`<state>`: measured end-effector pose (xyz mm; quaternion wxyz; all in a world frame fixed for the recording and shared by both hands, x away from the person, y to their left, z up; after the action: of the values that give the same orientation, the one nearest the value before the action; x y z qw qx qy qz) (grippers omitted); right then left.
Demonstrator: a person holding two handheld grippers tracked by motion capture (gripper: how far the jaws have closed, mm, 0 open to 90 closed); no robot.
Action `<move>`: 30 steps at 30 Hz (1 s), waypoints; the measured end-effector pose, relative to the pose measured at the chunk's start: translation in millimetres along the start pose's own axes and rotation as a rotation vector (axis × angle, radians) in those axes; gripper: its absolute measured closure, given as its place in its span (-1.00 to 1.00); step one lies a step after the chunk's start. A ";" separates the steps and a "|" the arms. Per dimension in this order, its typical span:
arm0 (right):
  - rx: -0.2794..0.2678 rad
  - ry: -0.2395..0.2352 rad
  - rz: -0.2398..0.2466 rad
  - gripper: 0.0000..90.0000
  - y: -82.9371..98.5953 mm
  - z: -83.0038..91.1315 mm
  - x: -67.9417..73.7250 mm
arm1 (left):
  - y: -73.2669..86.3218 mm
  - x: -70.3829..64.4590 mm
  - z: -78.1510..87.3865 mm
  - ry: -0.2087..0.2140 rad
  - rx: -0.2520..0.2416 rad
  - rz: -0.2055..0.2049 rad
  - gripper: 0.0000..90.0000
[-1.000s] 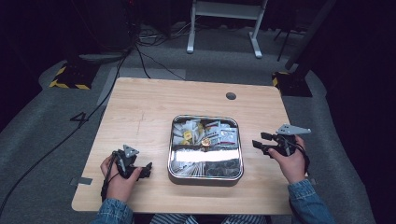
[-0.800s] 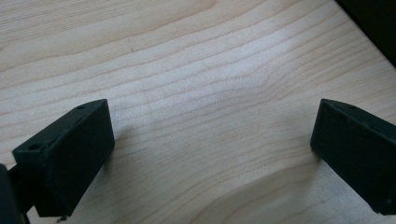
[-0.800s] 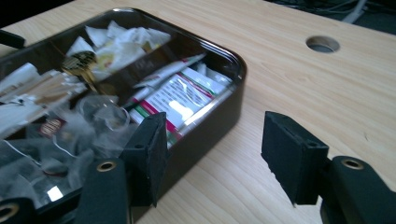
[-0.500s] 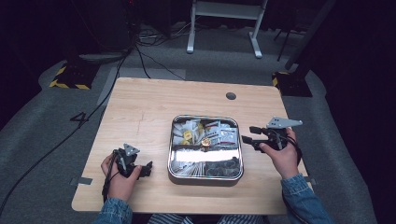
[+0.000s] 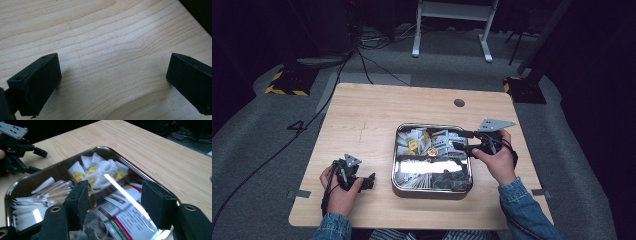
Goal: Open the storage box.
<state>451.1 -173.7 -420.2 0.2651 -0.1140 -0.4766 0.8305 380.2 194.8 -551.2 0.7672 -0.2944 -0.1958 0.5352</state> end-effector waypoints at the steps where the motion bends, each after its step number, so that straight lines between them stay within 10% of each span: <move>1: -0.002 -0.006 0.001 -0.12 -1.6 -2.4 2.1 | 0.1 0.3 0.1 0.005 -0.001 -0.005 -1.00; 13: 0.014 -0.073 0.037 -0.17 -15.2 -36.3 25.8 | 0.5 1.2 0.5 0.021 0.000 -0.021 -1.00; 30: 0.163 -0.122 0.033 0.18 18.0 -84.2 38.2 | 0.1 1.5 0.1 0.023 -0.001 -0.025 -1.00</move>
<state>450.5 -98.5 -476.9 0.2300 -0.0492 -0.4208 0.8761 380.6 196.2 -551.3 0.7759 -0.2983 -0.1908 0.5222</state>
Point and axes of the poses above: each handheld gripper's, and its own axes: z roughly backward along the jaws, y roughly out of its underside, x roughly to its left, the point moved 6 cm from there along -z, roughly forward along the jaws, and after that the axes turned 1 degree about -y, right-handed, at the moved point
